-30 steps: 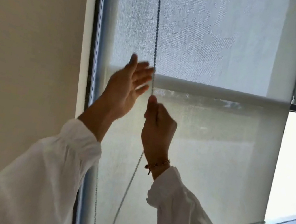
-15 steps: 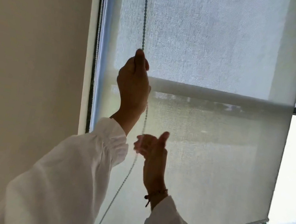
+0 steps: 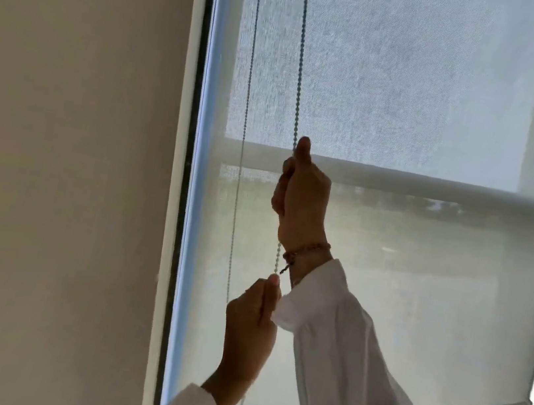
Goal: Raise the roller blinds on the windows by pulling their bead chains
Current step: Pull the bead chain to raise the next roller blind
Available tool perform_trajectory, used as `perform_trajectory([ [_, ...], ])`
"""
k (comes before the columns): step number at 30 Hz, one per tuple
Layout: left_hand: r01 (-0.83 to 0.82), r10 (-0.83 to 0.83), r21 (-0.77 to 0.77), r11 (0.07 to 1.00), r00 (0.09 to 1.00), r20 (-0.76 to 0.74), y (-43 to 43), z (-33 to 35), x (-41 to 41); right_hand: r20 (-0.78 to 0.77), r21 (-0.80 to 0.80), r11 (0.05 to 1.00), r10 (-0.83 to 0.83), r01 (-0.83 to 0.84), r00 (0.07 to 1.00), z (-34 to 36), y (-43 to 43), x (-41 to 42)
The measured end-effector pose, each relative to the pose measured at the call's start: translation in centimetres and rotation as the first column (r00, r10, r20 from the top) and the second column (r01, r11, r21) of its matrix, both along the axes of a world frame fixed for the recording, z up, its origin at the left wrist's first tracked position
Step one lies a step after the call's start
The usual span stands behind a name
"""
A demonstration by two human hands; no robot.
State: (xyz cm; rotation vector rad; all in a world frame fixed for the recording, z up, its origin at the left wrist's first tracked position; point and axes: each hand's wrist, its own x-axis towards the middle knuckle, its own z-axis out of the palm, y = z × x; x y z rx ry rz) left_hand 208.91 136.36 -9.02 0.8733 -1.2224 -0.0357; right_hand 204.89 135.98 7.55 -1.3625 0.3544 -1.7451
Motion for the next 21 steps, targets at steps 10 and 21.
perform_trajectory([
  [10, 0.257, -0.248, 0.028, 0.966, 0.952, -0.18, 0.2, 7.0, 4.5, 0.041, -0.188, 0.962, -0.195, 0.2, 0.98, -3.1, 1.2, 1.0],
  [21, 0.149, -0.175, -0.151, 0.977, 0.969, -0.177, 2.5, 18.9, 1.9, -0.135, -0.091, 0.974, -0.219, 0.208, 0.966, -14.0, 2.1, 2.4],
])
